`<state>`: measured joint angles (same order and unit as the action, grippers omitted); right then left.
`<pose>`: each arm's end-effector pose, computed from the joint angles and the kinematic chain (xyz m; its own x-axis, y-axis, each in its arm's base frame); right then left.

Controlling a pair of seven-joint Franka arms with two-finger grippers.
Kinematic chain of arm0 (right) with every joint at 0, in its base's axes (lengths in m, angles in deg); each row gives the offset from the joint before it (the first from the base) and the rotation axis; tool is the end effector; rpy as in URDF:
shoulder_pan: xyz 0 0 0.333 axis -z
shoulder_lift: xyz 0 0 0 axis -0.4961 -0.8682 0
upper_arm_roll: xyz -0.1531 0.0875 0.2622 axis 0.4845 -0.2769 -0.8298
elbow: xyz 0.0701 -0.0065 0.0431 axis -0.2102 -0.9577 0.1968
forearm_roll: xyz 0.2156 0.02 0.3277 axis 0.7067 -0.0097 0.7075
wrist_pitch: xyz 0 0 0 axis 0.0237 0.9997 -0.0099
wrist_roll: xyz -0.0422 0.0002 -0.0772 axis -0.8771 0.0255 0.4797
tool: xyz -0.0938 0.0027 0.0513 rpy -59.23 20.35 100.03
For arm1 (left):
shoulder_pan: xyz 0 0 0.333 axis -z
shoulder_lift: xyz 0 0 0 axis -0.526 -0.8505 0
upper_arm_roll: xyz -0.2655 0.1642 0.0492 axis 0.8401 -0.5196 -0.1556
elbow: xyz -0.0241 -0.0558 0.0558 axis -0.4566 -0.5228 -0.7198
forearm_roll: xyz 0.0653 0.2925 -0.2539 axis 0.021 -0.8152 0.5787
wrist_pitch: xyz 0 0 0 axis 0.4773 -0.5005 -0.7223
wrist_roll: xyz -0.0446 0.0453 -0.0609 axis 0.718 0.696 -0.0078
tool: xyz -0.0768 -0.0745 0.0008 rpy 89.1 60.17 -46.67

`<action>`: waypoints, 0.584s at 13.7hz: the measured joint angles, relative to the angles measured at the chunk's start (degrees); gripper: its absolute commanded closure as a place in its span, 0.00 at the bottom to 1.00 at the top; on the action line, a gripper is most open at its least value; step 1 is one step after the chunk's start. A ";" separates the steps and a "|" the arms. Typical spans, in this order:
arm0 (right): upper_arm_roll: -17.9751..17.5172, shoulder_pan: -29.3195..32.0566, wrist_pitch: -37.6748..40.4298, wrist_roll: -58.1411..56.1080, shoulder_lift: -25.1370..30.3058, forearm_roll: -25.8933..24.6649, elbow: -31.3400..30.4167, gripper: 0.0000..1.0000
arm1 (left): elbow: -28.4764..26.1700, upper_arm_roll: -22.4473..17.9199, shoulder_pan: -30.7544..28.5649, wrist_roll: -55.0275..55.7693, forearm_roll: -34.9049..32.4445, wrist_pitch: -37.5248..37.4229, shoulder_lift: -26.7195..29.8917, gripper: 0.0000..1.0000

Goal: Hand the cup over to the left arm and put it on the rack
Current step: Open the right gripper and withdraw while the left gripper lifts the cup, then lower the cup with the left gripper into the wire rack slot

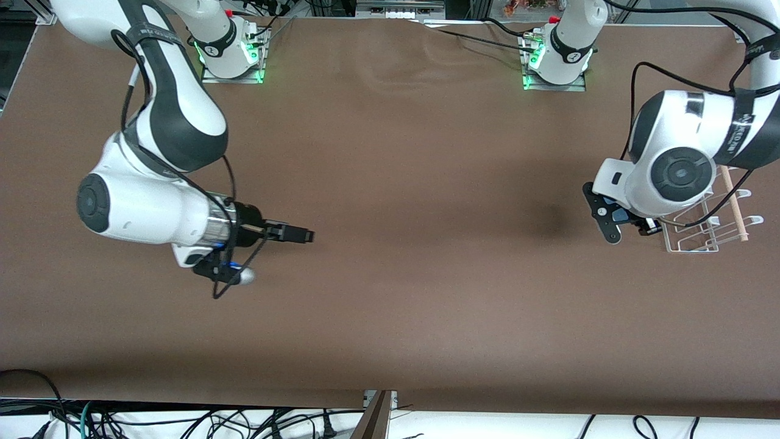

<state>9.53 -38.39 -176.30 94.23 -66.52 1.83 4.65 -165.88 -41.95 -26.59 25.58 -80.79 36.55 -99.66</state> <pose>0.6782 0.2353 0.4452 0.9622 -0.1827 -0.2020 -0.2424 -0.9126 -0.3293 0.6056 -0.0580 0.3940 0.3202 -0.7911 -0.5211 -0.9090 -0.4115 0.0661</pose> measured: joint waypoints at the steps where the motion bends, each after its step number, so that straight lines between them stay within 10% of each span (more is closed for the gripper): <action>1: 0.83 0.42 0.96 0.00 1.84 -2.58 -1.39 0.00 | 0.00 0.06 0.17 2.68 -3.47 -2.54 -0.79 1.00; 8: 2.42 4.67 7.20 0.02 12.79 -17.27 -5.85 0.00 | -2.76 -0.12 -0.09 8.59 -30.59 -11.67 -5.71 1.00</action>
<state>11.95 -33.72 -169.09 94.25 -53.74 -15.44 -1.20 -168.64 -42.07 -26.68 34.17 -111.38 24.89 -105.37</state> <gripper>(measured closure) 0.000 0.220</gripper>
